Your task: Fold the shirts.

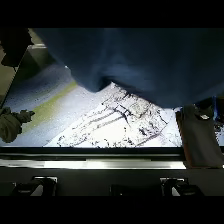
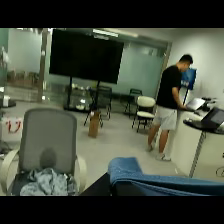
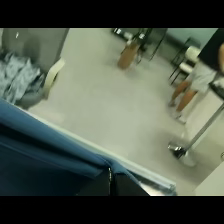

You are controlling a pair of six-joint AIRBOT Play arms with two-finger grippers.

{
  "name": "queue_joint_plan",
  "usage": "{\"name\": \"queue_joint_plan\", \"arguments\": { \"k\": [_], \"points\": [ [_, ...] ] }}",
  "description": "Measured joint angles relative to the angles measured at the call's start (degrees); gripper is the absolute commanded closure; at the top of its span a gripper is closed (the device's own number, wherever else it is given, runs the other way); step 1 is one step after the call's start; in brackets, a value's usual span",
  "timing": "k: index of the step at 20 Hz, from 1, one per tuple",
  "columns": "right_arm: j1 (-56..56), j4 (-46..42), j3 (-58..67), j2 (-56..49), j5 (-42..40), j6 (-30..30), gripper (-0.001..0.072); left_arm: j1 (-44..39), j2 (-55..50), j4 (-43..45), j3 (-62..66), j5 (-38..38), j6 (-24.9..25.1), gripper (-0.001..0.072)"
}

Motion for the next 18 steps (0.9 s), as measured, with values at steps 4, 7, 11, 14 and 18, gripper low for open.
{"name": "queue_joint_plan", "arguments": {
  "k": [4,7,11,14,18],
  "points": [
    [0.00,-0.55,0.22,3.63,0.15,0.35,0.0675,0.20,2.73,-0.74,1.97,0.72,-0.44,0.0682],
    [0.00,-0.66,0.22,3.78,2.97,0.76,0.0674,0.20,2.71,-0.87,2.34,1.03,-0.52,0.0681],
    [0.00,1.64,-0.17,-1.81,14.03,2.58,0.0674,0.17,-1.73,-0.55,1.29,0.59,-0.35,0.0680],
    [0.00,5.09,-2.54,-11.15,19.43,3.54,0.0673,0.17,-8.70,-0.13,-2.14,0.39,1.46,0.0679],
    [0.00,8.98,-4.92,-28.26,13.35,5.29,0.0673,0.20,-22.64,0.07,-6.16,0.68,4.20,0.0678]
  ]
}}
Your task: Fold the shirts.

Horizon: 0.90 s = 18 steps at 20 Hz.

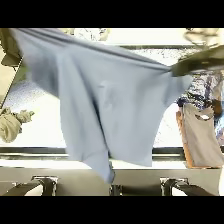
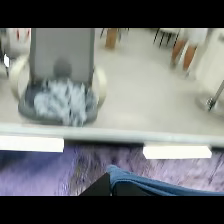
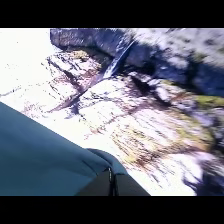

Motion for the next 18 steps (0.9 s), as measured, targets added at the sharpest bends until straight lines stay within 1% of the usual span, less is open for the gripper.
{"name": "queue_joint_plan", "arguments": {
  "k": [2,4,8,9,10,11,12,13,15,16,18],
  "points": [
    [-0.04,4.72,-0.46,-8.68,-5.60,0.72,0.0673,0.02,-6.91,-0.07,-0.76,0.07,0.61,0.0677],
    [-0.07,10.10,-0.68,-15.96,-9.29,1.20,0.0672,0.02,-13.55,-1.11,-1.16,-0.50,0.98,0.0677],
    [0.04,18.67,-0.83,-25.64,-10.93,1.62,0.0672,-0.02,-23.54,-4.87,-1.51,-6.32,1.25,0.0677],
    [0.07,20.04,-0.85,-27.12,-10.86,1.62,0.0640,-0.26,-25.59,-5.57,-1.55,-8.63,1.25,0.0666],
    [0.17,21.18,-0.85,-28.15,-10.95,1.64,0.0453,-0.52,-27.15,-6.19,-1.57,-10.67,1.14,0.0490],
    [0.17,21.97,-0.74,-28.74,-10.93,1.64,0.0170,-0.79,-28.44,-6.95,-1.57,-12.59,0.83,0.0156],
    [-0.04,22.64,-0.35,-29.00,-10.64,1.55,0.0006,-0.98,-29.42,-7.67,-1.55,-14.80,0.33,-0.0013],
    [-0.55,23.21,0.15,-28.85,-9.75,0.76,-0.0003,-0.94,-29.90,-8.41,-1.36,-16.90,-0.28,-0.0011],
    [-2.62,23.43,1.01,-27.19,-6.19,-1.77,0.0010,0.07,-30.12,-8.83,-0.96,-22.36,-0.28,-0.0010],
    [-4.15,23.04,1.29,-26.03,-3.26,-3.08,0.0041,0.76,-29.94,-8.74,-1.11,-25.81,-0.28,-0.0009],
    [-7.39,20.04,0.72,-23.63,4.66,-4.98,0.0042,2.21,-28.39,-8.33,-3.48,-31.78,-0.26,-0.0007]
  ]
}}
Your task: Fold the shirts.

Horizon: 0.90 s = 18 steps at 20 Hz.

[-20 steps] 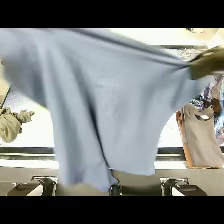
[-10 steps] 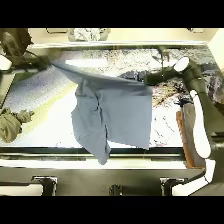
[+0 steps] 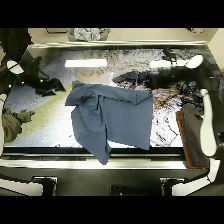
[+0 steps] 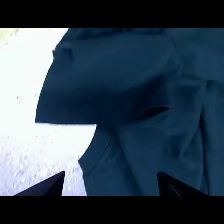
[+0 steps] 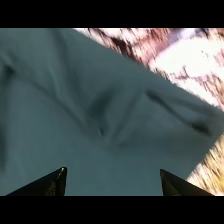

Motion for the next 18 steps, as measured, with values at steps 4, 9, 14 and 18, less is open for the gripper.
{"name": "queue_joint_plan", "arguments": {
  "k": [4,9,14,18],
  "points": [
    [-2.25,-6.08,-15.30,8.81,10.23,-5.22,0.0042,0.57,7.63,-1.36,-17.51,-3.37,2.03,0.0101],
    [-3.17,-8.13,-42.77,21.05,4.46,-9.49,0.0075,0.04,18.29,-9.99,-47.21,4.26,8.00,0.0141],
    [-3.39,-7.74,-52.43,25.81,0.02,-10.84,0.0075,-0.50,21.07,-18.01,-59.52,12.61,12.22,0.0183],
    [-3.39,-7.06,-54.16,26.67,-1.03,-11.08,0.0074,-3.52,21.64,-22.25,-61.81,19.34,12.83,0.0278]
  ]
}}
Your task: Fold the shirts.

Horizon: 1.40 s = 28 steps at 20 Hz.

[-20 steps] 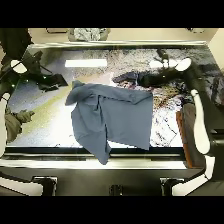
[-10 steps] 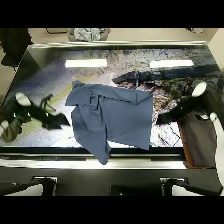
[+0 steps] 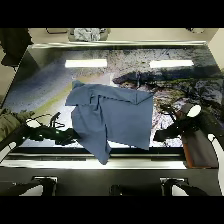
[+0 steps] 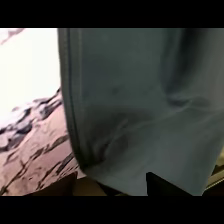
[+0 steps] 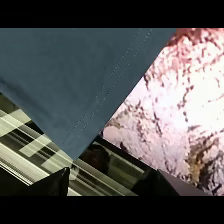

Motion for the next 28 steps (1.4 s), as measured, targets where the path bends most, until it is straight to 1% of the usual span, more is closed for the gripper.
{"name": "queue_joint_plan", "arguments": {
  "k": [1,2,3,4,6,10,11,13,14,15,16,19,22,24,26,28],
  "points": [
    [0.00,0.00,-0.22,0.11,-0.33,0.02,0.0072,-0.96,0.02,-0.33,-0.26,2.23,-0.33,0.0385],
    [0.00,0.02,-0.46,0.17,-0.55,0.07,0.0069,-2.01,0.04,-0.42,-0.44,5.16,-1.16,0.0545],
    [0.00,0.31,-0.98,0.22,-0.96,0.57,0.0055,-2.99,0.00,-0.35,-0.63,7.61,-1.86,0.0654],
    [0.00,0.79,-1.70,0.24,-1.60,1.09,0.0026,-3.67,0.02,-0.33,-0.76,8.98,-2.78,0.0677],
    [0.00,3.28,-4.28,0.28,-3.54,1.90,0.0026,-4.70,0.11,-0.74,-0.85,11.56,-3.96,0.0677],
    [0.00,12.02,-10.51,0.31,-7.96,2.73,0.0035,-5.46,0.55,-0.70,-0.90,13.40,-4.33,0.0677],
    [0.13,14.19,-11.67,0.31,-8.66,2.89,0.0048,-5.46,0.81,-0.50,-0.92,13.55,-4.09,0.0677],
    [1.25,16.24,-13.25,0.39,-10.25,3.13,0.0141,-5.62,1.46,-0.04,-0.92,13.60,-3.61,0.0677],
    [2.43,16.94,-13.81,0.33,-11.02,3.43,0.0395,-5.62,1.81,0.15,-0.92,13.51,-3.52,0.0677],
    [3.63,16.90,-14.32,0.13,-12.20,3.82,0.0633,-5.62,2.16,0.00,-0.85,13.49,-3.32,0.0677],
    [4.85,16.17,-14.58,0.09,-13.25,4.37,0.0674,-5.60,2.47,-0.22,-0.61,13.46,-3.02,0.0678],
    [6.73,17.00,-12.81,0.42,-14.38,4.09,0.0676,-4.09,3.63,-0.35,2.10,11.15,-1.20,0.0680],
    [7.39,13.33,-4.22,2.89,-11.93,2.14,0.0676,-0.61,7.39,0.02,10.14,6.86,1.95,0.0681],
    [7.63,7.91,6.43,6.36,-9.73,1.44,0.0675,2.49,11.87,1.68,19.80,4.09,3.21,0.0681],
    [7.72,-0.09,20.24,10.73,-9.16,1.57,0.0676,6.23,16.59,3.19,32.28,2.40,3.91,0.0681],
    [7.74,-9.64,35.65,15.52,-10.82,3.72,0.0676,10.93,20.61,3.98,46.93,2.54,3.96,0.0680]
  ]
}}
